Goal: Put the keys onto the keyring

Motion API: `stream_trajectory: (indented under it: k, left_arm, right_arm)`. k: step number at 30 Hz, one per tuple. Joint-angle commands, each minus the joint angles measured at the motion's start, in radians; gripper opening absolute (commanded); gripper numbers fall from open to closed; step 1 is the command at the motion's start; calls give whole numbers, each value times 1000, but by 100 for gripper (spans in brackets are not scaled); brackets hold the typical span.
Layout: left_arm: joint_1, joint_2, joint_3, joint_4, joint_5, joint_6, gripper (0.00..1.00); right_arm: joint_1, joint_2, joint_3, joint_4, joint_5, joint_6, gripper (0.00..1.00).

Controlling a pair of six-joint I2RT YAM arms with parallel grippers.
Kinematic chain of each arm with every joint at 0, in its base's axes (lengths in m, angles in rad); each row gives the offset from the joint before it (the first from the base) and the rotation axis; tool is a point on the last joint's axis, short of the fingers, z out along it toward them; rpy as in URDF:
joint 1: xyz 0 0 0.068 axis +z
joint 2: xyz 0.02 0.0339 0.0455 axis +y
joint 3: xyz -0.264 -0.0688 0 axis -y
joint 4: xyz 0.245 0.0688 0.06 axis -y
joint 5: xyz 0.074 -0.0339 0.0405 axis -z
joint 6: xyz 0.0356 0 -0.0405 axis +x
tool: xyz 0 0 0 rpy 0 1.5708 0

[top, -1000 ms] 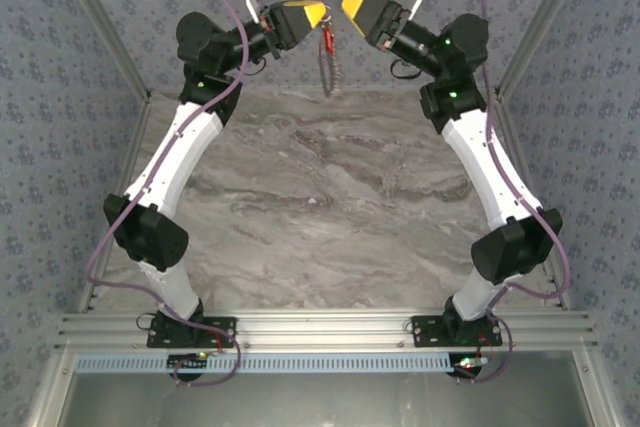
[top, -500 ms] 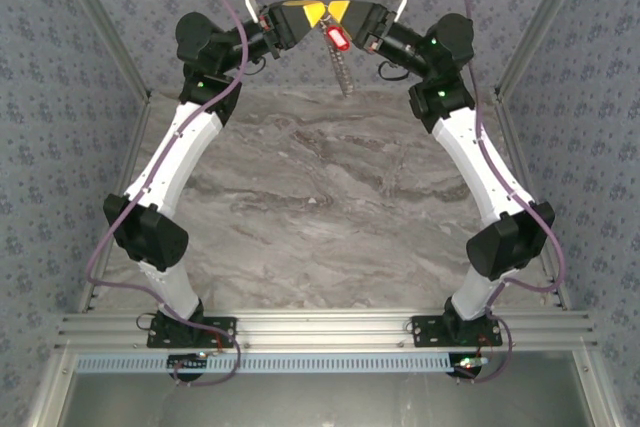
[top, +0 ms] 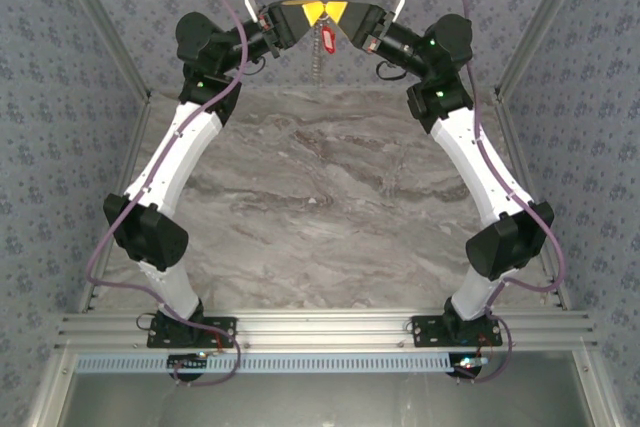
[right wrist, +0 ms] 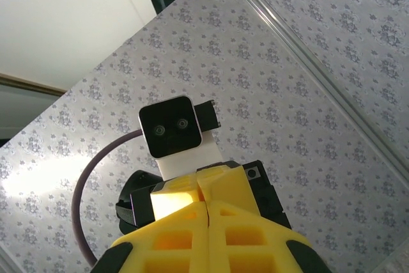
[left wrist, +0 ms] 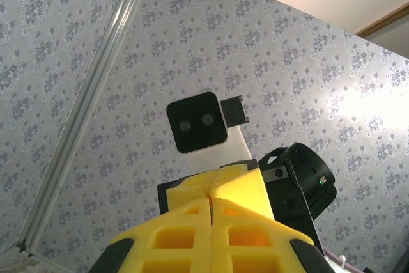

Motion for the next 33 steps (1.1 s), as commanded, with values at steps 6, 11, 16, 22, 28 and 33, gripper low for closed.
stream_trajectory:
  k: [6, 11, 16, 22, 28, 33]
  left_arm:
    - [37, -33, 15, -54, 34, 85, 39]
    - [52, -50, 43, -227, 84, 216, 46]
    - [52, -24, 126, -423, 153, 341, 47]
    - [52, 31, 246, -574, 228, 400, 44]
    - [43, 72, 325, -691, 254, 457, 40]
    - [34, 88, 343, -704, 263, 461, 37]
  right_arm:
    - [-48, -32, -26, -59, -66, -52, 0]
    - [-83, -26, -5, -132, -164, -103, 0]
    - [-104, -9, 36, -248, -265, -191, 0]
    - [-108, 3, 91, -399, -326, -302, 0]
    - [-106, 11, 109, -401, -351, -301, 0]
    - [-98, 12, 115, -385, -358, -283, 0]
